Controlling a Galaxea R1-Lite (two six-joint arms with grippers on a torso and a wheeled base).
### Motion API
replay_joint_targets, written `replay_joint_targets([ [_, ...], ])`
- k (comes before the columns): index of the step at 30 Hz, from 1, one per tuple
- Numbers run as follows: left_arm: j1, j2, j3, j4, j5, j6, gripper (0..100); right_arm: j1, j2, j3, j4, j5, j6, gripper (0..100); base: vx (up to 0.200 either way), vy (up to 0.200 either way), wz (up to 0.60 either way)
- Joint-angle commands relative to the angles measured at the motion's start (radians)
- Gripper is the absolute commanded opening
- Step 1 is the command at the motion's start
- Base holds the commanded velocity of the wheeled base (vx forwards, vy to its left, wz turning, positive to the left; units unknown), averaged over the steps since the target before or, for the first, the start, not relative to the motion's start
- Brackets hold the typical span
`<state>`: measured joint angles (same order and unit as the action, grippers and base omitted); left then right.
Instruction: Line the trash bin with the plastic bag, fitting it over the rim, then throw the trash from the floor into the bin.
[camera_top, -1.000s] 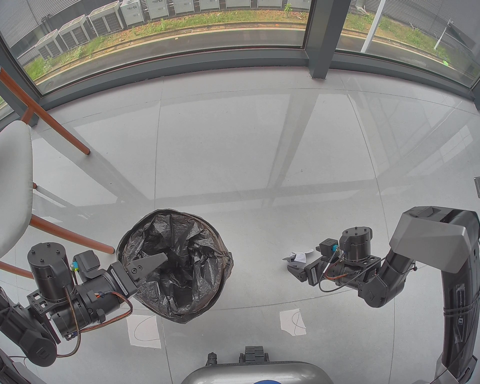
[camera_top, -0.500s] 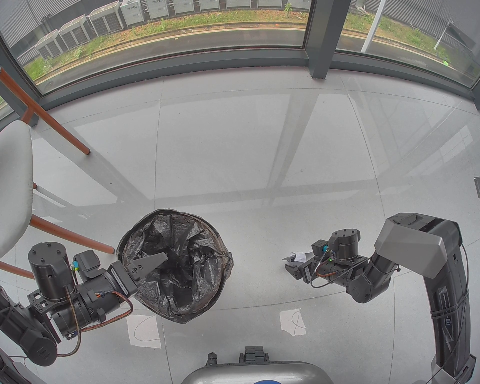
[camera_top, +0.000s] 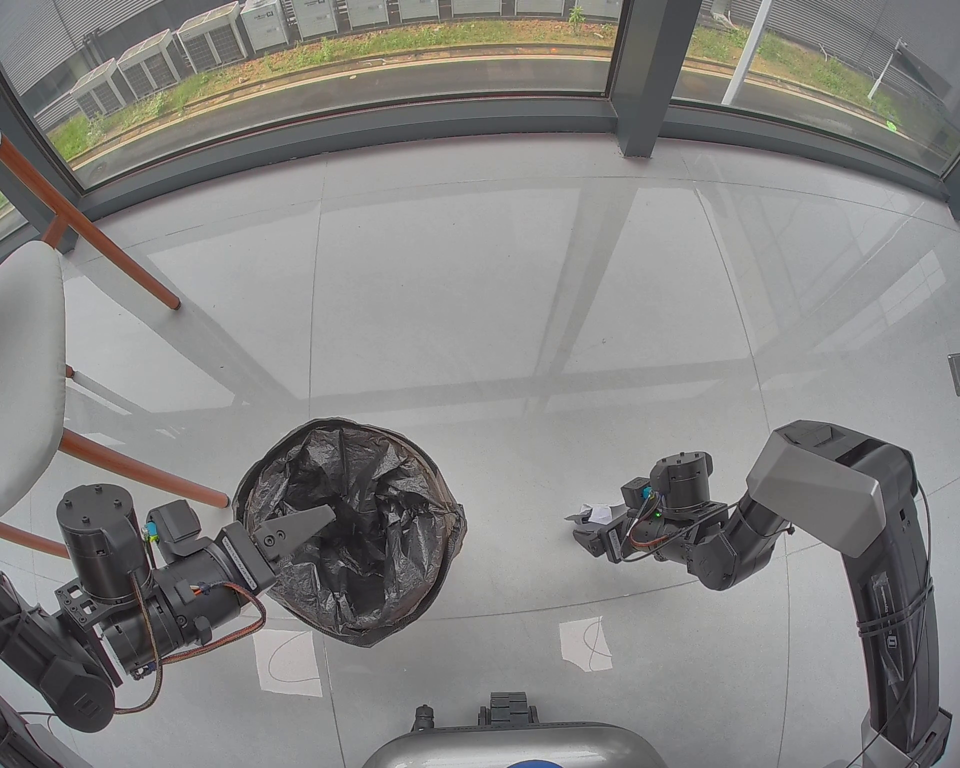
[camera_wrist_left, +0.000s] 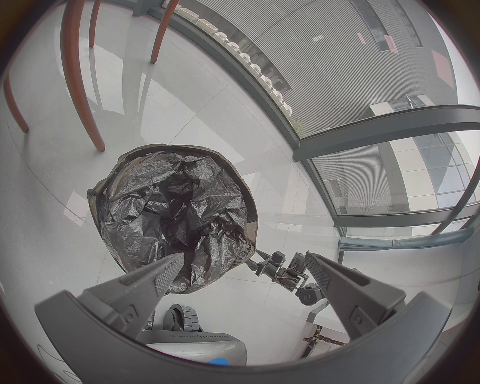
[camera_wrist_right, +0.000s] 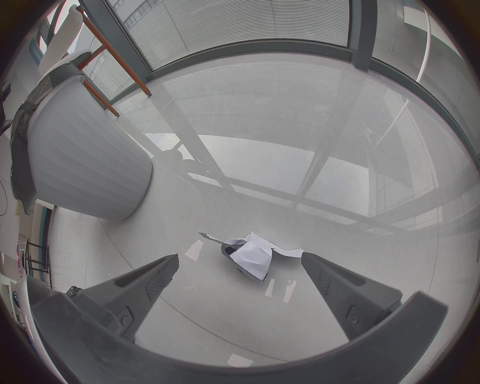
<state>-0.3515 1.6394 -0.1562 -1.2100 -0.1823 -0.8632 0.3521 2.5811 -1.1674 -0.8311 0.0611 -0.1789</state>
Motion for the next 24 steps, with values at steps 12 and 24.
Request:
replay_joint_targets([
  [12, 0.003, 0.0, -0.006, 0.0, 0.001, 0.001, 100, -0.021, 0.034, -0.106, 0.099, -0.055, -0.059, 100, 0.0, 0.0, 0.0],
  [24, 0.003, 0.002, -0.003, 0.001, 0.003, 0.0, 100, -0.024, 0.05, -0.159, 0.153, -0.058, -0.085, 100, 0.0, 0.0, 0.0],
])
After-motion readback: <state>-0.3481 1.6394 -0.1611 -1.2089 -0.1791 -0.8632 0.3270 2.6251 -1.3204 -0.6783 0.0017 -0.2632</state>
